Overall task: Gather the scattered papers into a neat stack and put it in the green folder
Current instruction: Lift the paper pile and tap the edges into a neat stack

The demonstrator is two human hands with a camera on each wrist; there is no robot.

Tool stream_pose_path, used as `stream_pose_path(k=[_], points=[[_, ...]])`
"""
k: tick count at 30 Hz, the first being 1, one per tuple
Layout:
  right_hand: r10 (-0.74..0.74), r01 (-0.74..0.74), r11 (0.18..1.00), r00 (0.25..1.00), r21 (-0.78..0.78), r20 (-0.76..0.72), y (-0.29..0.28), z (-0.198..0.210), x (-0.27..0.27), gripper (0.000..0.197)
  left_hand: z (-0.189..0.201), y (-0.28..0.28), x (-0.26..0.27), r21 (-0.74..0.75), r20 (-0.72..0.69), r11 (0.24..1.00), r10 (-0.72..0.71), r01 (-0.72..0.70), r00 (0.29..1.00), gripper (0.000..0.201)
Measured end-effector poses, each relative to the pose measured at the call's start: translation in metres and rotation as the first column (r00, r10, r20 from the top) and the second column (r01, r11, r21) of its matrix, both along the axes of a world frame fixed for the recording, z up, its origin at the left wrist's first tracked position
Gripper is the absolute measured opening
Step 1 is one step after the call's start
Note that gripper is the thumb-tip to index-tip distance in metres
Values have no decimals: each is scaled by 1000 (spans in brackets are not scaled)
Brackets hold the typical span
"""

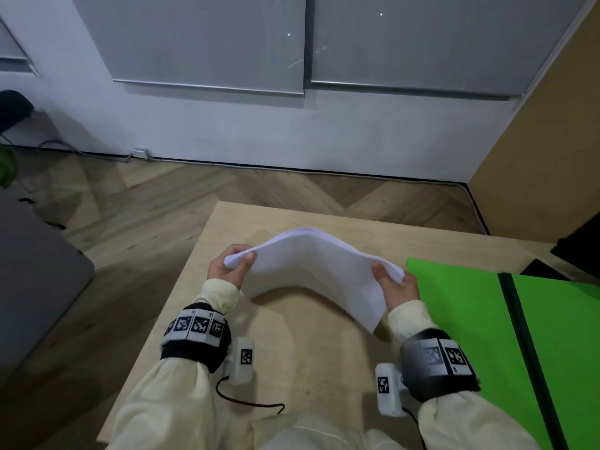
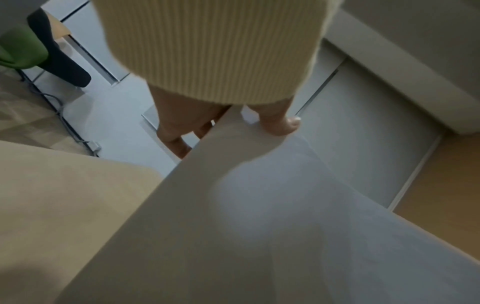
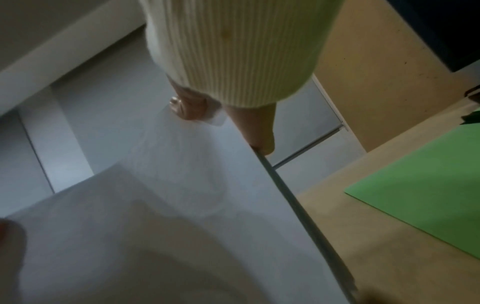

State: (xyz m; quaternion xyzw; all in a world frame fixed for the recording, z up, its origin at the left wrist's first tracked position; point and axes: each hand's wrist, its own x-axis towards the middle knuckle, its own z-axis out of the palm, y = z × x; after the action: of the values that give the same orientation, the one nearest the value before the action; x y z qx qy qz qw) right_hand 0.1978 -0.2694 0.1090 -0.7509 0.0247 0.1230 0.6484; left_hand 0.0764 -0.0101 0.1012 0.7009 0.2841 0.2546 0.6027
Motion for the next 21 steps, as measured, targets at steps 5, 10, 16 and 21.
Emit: stream_pose_path(k=[5, 10, 16, 21], points=[[94, -99, 994, 988, 38, 125, -11, -1, 10, 12, 9, 11, -4, -18, 110, 999, 30, -28, 993, 29], [159, -156, 983, 987, -93, 21, -13, -17, 9, 4, 6, 24, -15, 161, -131, 987, 15, 6, 991, 6], [208, -195, 976, 967, -98, 149, 11, 17, 10, 37, 54, -7, 4, 725, -551, 554, 113, 408, 827, 60], [371, -369, 926, 861, -73, 348, 26, 79, -7, 7, 80, -46, 30, 689, -552, 503, -101, 521, 828, 39]])
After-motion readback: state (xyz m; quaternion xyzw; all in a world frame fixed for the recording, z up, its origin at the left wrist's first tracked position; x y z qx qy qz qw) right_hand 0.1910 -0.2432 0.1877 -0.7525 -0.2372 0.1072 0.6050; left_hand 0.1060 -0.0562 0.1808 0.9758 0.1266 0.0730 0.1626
